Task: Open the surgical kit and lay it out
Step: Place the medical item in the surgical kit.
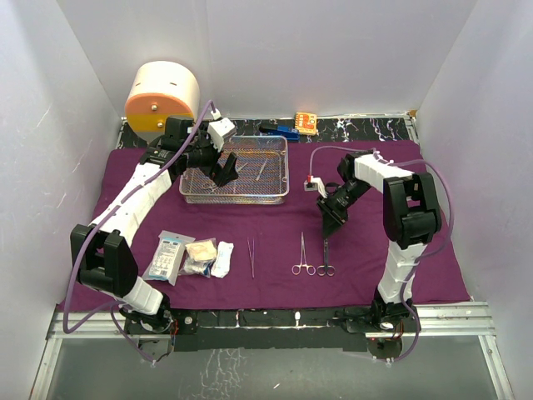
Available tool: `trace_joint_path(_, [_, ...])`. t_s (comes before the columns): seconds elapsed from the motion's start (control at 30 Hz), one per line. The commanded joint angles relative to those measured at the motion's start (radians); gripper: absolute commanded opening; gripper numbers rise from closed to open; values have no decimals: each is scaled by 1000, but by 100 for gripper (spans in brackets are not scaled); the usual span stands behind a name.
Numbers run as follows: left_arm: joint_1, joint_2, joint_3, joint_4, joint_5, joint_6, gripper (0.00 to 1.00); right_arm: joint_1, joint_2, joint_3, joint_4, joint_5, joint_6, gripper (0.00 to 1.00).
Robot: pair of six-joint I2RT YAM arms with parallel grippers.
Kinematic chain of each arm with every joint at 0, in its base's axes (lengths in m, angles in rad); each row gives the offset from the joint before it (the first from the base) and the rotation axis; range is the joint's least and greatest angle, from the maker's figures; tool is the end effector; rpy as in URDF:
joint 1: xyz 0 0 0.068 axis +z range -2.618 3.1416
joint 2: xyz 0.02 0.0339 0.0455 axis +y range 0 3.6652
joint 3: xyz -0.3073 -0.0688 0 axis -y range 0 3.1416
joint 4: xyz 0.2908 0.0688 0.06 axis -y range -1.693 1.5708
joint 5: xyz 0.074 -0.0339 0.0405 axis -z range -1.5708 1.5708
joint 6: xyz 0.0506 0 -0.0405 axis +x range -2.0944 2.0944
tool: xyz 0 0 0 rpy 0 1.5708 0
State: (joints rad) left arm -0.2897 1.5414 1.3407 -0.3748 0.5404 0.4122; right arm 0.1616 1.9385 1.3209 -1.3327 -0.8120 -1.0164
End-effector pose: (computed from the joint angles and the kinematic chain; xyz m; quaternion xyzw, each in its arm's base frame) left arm 0.3820 -0.1410 0.3576 0.4108 0.7514 -0.2059 0.4735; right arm 0.3514 0.0945 0.1797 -0.4393 0.7916 0.4248 0.0031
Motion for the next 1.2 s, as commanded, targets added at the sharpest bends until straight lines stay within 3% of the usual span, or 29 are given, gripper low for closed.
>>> trace_joint_path(0.0, [4,-15,3,-6,36,14,98,-4,16,48,3,-4,-19,18])
trace_joint_path(0.67, [4,15,6,-3,37,13,98,-5,119,138,12,5,-7,20])
trace_joint_path(0.93, [4,26,-9,13,26,-10,98,-5,185,277,20,36,42,21])
trace_joint_path(1.17, [4,41,-7,55,-69,-49,98,-7,184,475,17,91,129,22])
